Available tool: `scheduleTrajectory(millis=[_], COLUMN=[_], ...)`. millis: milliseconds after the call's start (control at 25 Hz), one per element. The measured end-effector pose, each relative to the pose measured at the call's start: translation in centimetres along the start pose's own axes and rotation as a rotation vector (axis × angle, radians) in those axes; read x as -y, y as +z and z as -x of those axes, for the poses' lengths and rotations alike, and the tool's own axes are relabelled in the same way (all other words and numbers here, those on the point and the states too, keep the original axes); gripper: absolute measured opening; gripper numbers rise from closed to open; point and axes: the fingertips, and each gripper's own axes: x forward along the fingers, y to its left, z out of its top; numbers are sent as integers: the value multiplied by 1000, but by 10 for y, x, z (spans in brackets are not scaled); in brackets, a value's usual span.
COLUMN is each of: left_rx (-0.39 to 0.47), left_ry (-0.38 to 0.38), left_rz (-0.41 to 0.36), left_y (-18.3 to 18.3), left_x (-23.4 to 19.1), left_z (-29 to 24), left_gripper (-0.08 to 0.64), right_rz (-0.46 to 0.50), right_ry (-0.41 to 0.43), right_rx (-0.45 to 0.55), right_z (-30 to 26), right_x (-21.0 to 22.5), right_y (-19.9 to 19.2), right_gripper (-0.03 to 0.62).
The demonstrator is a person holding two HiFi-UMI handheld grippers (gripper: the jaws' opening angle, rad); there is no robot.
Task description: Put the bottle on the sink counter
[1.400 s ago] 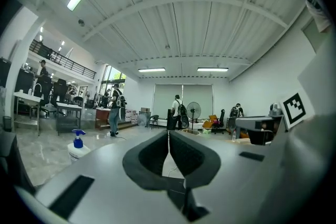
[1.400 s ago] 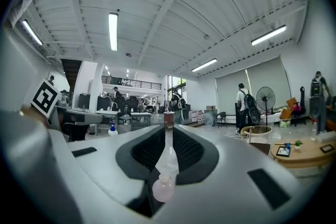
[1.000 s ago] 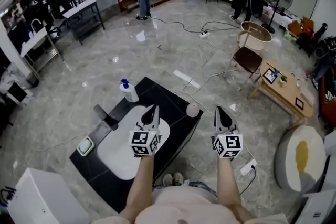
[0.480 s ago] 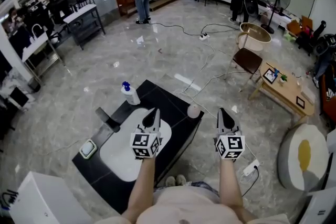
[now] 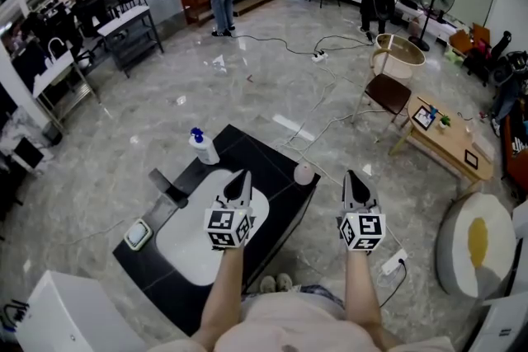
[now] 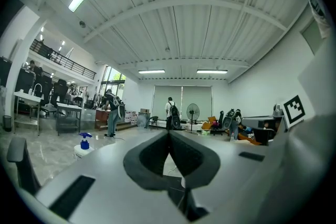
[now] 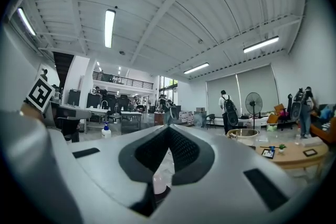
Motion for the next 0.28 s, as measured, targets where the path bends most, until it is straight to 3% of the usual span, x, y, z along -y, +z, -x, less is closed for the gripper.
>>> scheduleTrajectory(millis=[280], left_rx=[2], left_ry=[-2], left_rz=[11], left_y=[4], left_x=[-6], left_z=[0], left_gripper=[28], right_rz=[3], right_ry=[-21], right_rx=[-11], right_z=[-2], right_x=[0], right_y=[0], right_gripper=[14])
